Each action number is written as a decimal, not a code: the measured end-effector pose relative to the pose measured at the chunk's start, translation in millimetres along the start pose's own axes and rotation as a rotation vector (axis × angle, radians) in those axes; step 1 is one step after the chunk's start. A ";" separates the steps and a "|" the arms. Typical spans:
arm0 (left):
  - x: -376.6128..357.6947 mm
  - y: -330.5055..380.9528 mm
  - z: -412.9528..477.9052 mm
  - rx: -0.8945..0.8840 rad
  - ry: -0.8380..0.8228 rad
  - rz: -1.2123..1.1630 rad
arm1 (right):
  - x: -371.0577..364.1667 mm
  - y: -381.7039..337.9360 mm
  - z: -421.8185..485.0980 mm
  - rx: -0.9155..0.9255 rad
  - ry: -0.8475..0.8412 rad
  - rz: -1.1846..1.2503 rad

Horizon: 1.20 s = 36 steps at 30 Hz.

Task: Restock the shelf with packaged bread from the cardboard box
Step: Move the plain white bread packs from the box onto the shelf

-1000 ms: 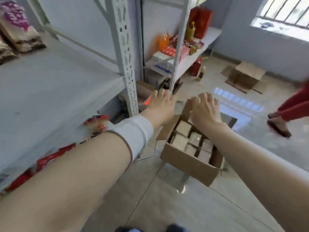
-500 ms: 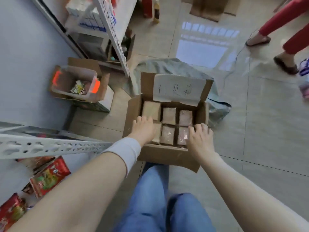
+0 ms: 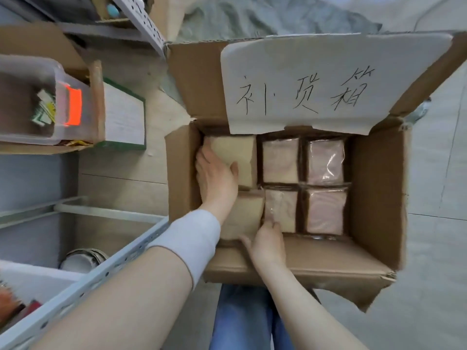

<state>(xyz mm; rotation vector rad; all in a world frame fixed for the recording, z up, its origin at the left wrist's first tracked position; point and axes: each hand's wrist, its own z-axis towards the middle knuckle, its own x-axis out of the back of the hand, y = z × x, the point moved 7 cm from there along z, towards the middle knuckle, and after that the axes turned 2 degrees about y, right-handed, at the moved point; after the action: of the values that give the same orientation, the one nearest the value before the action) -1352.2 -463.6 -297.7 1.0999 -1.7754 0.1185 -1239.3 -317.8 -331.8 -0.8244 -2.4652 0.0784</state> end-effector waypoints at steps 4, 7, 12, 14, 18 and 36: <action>-3.5 4.8 2.9 0.077 0.016 -0.020 | 1.5 13.0 11.3 -0.065 -0.077 0.124; -8.1 3.9 12.8 0.130 -0.102 -0.092 | 6.6 14.4 13.8 -0.031 -0.119 0.199; -7.4 -2.8 15.0 0.106 -0.304 -0.273 | 3.3 7.3 13.9 0.011 -0.140 0.270; -0.7 -4.0 10.3 0.070 -0.311 -0.375 | 1.9 7.3 13.5 0.026 -0.170 0.248; 22.9 -4.8 -3.5 -0.013 -0.223 -0.499 | 16.8 6.8 -1.0 0.132 -0.210 0.374; 353.9 -87.2 -391.2 -0.146 0.626 -1.077 | 172.2 -5.2 -317.4 0.763 -0.203 0.365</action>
<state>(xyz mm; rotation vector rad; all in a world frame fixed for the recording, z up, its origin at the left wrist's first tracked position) -1048.7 -526.8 138.0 1.5511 -0.4993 -0.2912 -1197.0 -258.3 21.9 -0.9120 -2.1393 1.1947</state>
